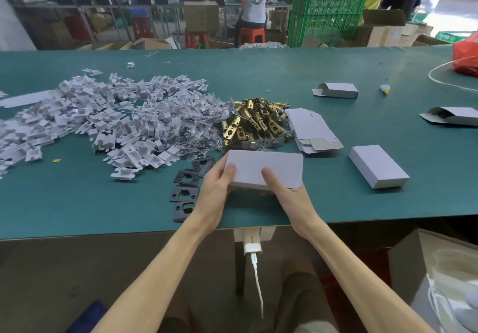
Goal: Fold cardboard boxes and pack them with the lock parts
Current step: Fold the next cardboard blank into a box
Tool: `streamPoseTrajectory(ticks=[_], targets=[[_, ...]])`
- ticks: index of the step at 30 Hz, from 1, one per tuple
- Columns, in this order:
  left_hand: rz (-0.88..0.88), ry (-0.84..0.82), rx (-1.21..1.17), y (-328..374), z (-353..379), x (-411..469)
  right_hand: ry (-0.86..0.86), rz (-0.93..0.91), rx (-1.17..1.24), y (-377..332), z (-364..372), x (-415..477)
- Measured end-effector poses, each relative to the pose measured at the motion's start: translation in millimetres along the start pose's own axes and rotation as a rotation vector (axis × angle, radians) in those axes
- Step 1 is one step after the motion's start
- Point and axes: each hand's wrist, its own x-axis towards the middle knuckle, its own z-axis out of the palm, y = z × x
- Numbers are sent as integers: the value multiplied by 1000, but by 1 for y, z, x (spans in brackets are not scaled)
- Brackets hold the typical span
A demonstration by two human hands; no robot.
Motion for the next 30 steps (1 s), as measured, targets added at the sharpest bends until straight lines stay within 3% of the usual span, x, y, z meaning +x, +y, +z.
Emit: streamPoseTrajectory(ticks=[6,11,17,26,30], targets=[[36,184,-75,1,0,-3,-54,-111,100,-4,-9,2],[86,95,96,-2,-1,-9,-193,-92,-9,-2,-6,3],[43,19,224,-2,0,-10,-170,-48,-14,-5,-8,1],[-21,-43,170,1,2,-11,-203,-154,-72,-9,-6,-2],[-8,-64,169,1,6,-12,-170,-149,7,-8,-6,-3]])
